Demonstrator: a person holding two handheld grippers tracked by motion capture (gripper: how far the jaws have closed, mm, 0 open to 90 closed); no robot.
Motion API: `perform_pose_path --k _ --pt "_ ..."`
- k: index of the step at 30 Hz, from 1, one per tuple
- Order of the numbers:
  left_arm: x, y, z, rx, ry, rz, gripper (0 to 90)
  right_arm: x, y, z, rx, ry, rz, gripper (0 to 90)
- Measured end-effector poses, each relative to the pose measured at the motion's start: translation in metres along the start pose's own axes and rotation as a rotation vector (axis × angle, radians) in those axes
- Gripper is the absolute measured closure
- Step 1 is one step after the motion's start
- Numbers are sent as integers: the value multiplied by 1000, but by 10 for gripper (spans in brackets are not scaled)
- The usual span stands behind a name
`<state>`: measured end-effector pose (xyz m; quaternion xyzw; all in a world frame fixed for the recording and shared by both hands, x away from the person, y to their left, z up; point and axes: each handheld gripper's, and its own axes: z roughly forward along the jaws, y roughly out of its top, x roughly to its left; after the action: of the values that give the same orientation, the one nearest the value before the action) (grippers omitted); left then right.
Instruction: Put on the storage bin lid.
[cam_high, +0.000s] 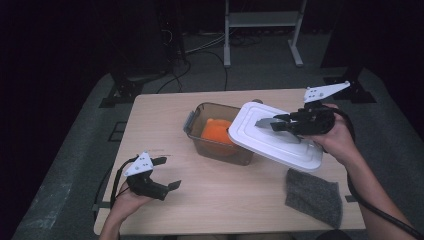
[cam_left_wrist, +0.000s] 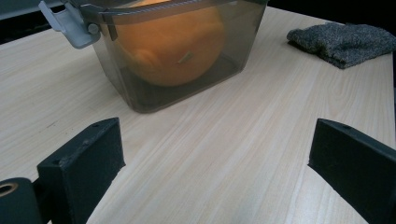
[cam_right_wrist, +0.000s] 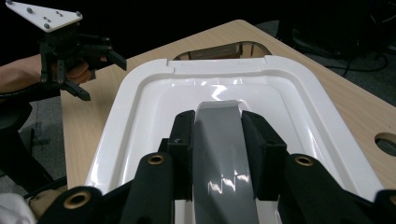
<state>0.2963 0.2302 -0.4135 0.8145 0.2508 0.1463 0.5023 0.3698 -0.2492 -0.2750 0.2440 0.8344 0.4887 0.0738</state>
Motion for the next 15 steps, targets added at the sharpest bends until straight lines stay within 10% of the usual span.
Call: perform_pose_path --k 15 --pt "0 0 -2 -11 2 -2 25 -1 23 28 17 29 -35 653"
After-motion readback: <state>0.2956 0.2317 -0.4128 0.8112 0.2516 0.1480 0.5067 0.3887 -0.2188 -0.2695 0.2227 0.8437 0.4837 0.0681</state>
